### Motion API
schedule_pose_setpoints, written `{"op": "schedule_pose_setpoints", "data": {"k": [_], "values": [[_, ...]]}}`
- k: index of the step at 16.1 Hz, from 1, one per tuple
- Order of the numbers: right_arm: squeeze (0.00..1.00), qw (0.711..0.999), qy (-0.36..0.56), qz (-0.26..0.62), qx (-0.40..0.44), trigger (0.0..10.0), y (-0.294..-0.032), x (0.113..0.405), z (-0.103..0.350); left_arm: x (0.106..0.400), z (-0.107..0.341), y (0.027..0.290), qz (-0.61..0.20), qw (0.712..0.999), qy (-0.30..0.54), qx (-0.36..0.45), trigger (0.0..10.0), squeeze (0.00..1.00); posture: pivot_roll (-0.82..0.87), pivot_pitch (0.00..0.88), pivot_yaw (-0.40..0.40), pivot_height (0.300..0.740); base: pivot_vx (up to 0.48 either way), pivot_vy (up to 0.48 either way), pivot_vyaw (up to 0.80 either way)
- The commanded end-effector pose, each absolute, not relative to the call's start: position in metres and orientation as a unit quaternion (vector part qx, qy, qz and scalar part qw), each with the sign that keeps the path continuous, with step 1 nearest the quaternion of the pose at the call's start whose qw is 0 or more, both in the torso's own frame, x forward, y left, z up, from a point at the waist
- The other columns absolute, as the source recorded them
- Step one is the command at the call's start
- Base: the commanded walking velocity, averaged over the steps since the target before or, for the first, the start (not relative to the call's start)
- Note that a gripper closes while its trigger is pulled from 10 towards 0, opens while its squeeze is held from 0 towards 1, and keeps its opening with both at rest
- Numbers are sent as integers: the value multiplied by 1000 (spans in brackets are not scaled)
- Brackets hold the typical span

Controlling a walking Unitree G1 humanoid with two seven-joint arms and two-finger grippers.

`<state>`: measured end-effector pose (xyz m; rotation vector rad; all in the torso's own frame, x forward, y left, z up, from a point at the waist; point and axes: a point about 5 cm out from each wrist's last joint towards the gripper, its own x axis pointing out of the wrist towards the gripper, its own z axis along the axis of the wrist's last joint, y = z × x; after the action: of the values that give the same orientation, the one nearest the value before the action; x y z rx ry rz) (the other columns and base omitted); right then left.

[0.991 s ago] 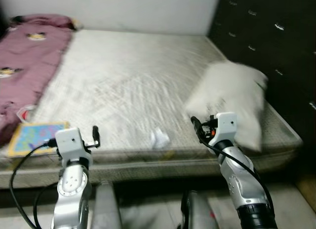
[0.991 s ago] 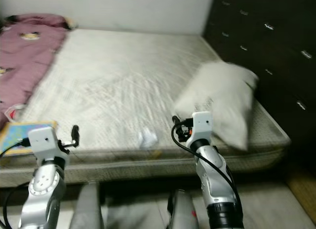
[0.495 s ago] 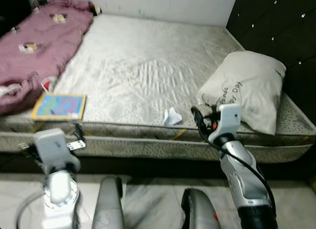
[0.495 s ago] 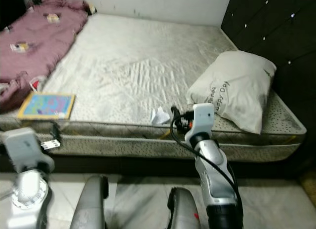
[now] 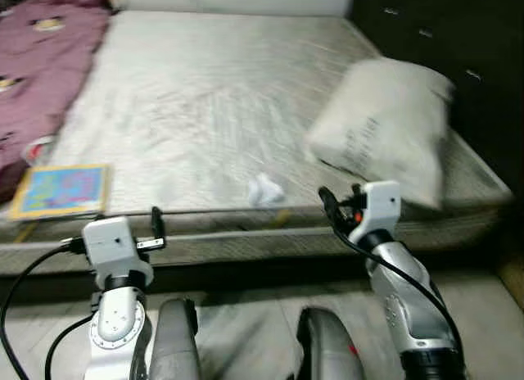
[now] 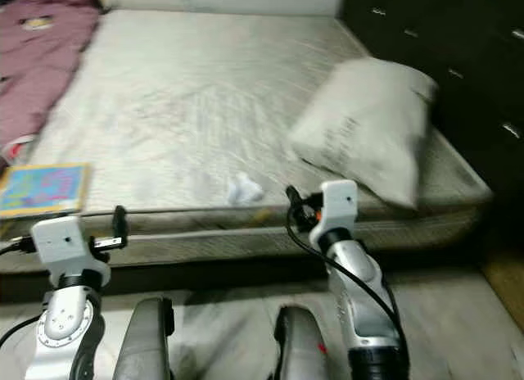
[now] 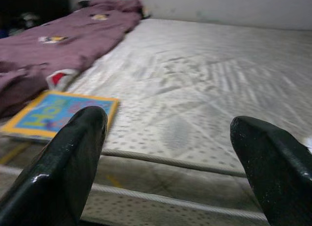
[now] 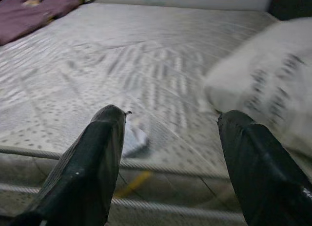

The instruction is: Clean up the room

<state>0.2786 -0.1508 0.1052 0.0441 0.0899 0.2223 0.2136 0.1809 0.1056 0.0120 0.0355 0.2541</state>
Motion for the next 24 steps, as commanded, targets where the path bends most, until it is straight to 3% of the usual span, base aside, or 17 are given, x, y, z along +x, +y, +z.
{"op": "schedule_pose_setpoints", "data": {"k": [1, 6, 13, 19, 24], "values": [[0, 991, 25, 126, 25, 10000, -143, 282, 116, 213, 110, 184, 129, 992, 12, 9, 10000, 0, -9, 0, -70, 585, 409, 0, 644], [0, 991, 38, 126, 21, 10000, -144, 285, 112, 215, 108, 182, 123, 992, 18, 3, 10000, 0, -8, 0, -74, 585, 410, 0, 128], [0, 992, 44, 119, 16, 10000, -147, 290, 109, 218, 103, 181, 122, 992, 34, 4, 10000, 0, -3, 0, -77, 585, 0, 0, 0], [0, 986, 50, 160, 13, 10000, -139, 289, 106, 225, 104, 183, 132, 991, 30, 4, 10000, 0, -2, 0, -78, 516, 0, 0, 0], [0, 982, 57, 179, -5, 10000, -133, 293, 104, 230, 106, 184, 138, 990, 24, 5, 10000, 0, 3, 0, -81, 516, 0, 0, 0]]}}
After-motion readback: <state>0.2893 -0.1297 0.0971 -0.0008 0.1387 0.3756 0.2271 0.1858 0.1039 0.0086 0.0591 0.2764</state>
